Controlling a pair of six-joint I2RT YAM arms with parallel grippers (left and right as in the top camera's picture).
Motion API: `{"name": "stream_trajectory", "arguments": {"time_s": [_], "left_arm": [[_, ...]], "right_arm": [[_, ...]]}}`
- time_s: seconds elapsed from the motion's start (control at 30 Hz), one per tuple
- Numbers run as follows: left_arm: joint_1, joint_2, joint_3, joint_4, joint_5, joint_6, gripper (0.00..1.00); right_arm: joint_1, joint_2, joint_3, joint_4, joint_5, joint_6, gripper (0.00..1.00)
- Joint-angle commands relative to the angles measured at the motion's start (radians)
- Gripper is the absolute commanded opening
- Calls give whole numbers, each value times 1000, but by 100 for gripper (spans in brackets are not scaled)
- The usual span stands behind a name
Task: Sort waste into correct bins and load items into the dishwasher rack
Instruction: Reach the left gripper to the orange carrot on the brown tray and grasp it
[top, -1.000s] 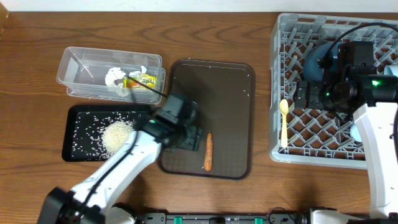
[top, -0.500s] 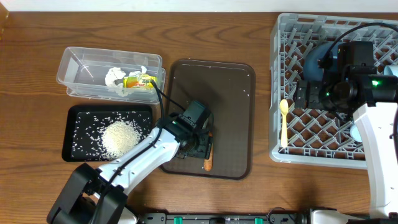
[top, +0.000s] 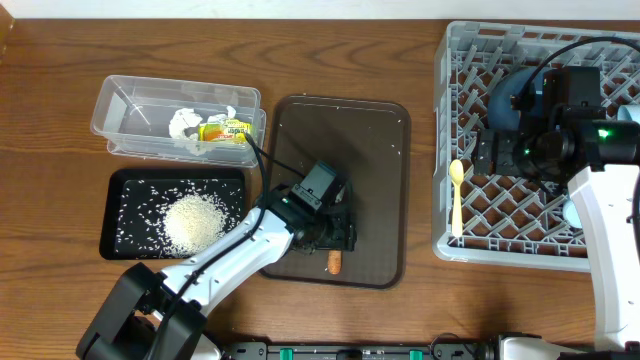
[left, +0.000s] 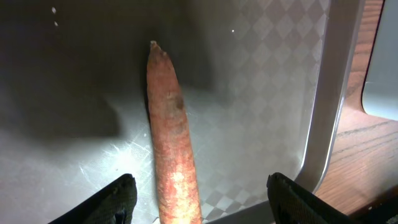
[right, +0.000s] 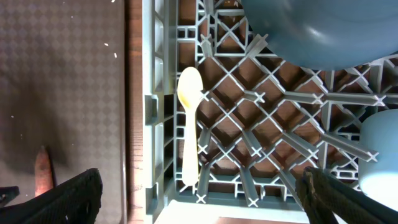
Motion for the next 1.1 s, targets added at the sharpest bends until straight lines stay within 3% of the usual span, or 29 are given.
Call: {"name": "stream_trajectory", "arguments": {"time_s": [0.0,0.5,0.67,1.07], "left_arm": [[-13,22,9,-5,-30,-64,70],[-58,164,9,8,-77,-227,70],[-58,163,9,8,-77,-227,45],[-58,163,9,11,-77,-227,27]], "right_arm": [[-6,4,5,-2,-2,-17,99],[-6,4,5,-5,-2,-17,99],[-6,4,5,-4,-2,-17,99],[-6,4,5,-5,-2,-17,99]]}}
